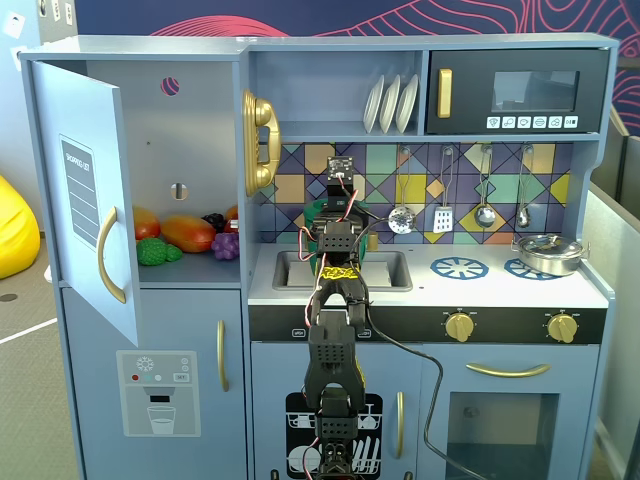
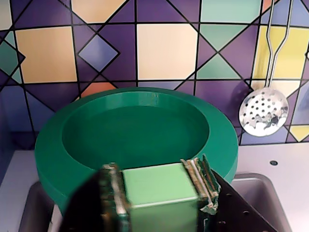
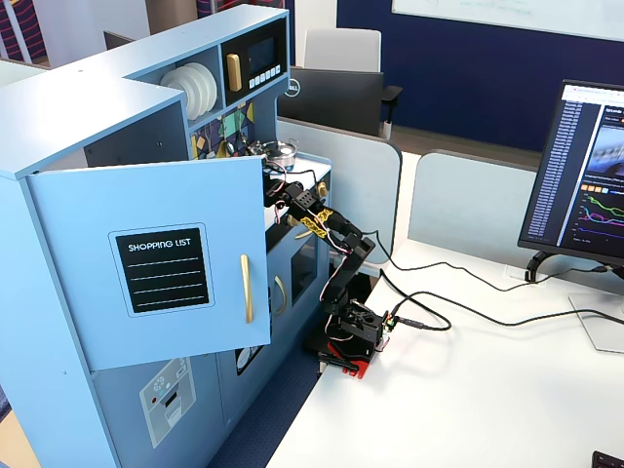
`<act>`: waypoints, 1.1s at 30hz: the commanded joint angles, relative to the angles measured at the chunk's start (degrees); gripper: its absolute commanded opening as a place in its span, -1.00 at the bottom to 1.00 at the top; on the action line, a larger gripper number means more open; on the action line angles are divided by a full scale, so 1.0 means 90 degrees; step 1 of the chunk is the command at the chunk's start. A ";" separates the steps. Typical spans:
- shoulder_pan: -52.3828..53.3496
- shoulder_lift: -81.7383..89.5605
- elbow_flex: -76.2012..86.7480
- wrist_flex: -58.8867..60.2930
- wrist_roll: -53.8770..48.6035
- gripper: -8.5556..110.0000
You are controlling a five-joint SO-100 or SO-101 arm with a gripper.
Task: Pick up the lid from the counter and put it on the green recipient
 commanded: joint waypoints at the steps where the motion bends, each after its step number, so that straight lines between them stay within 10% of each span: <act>1: 0.0137 -0.0039 -0.0313 -0.0283 0.0020 -0.34; 14: 0.0127 0.0596 -0.2676 0.1768 -0.0547 -0.20; 33: 0.0098 0.5801 0.6924 0.2959 -0.0176 -0.86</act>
